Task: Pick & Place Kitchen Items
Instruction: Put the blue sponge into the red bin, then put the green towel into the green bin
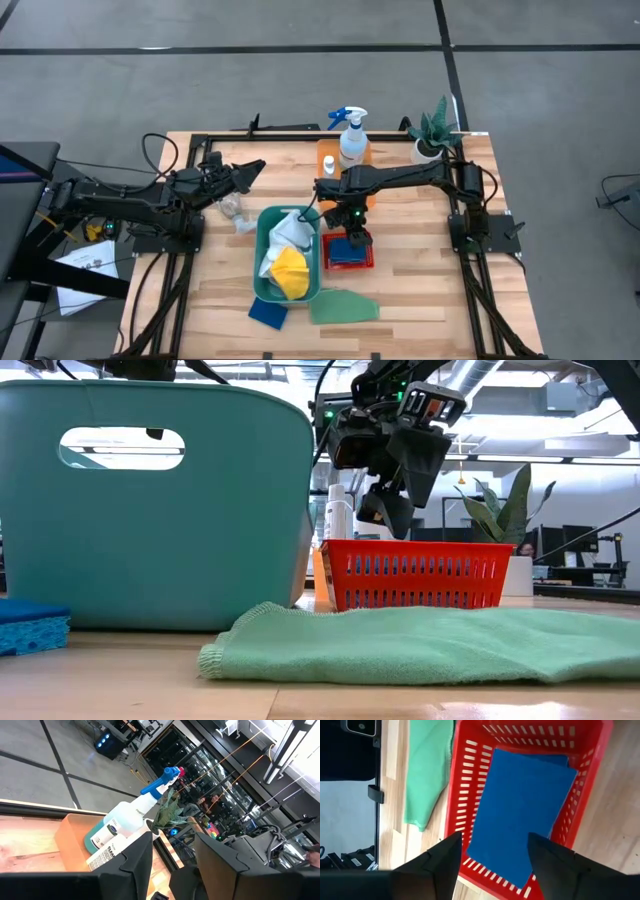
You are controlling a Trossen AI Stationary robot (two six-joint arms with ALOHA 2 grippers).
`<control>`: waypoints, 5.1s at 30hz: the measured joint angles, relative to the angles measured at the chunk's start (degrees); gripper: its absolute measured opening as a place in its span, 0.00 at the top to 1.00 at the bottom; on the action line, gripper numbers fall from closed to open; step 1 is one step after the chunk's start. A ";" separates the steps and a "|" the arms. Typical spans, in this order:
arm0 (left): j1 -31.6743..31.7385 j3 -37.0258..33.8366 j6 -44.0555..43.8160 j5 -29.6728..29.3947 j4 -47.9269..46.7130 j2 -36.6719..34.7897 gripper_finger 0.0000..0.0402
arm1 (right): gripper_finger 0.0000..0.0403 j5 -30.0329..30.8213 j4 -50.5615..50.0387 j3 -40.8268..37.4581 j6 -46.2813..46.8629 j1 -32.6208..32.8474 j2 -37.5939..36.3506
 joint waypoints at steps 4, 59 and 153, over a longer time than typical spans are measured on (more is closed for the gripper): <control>0.02 0.01 0.00 0.00 0.00 0.00 0.64 | 0.46 0.40 -0.23 0.00 0.50 -0.05 -0.20; 0.02 -0.01 12.52 8.30 0.22 0.02 0.64 | 0.46 56.09 49.04 -55.23 69.58 23.41 -66.63; -12.82 0.01 33.22 21.70 45.49 4.04 0.65 | 0.55 37.63 10.36 1.92 130.52 40.24 4.59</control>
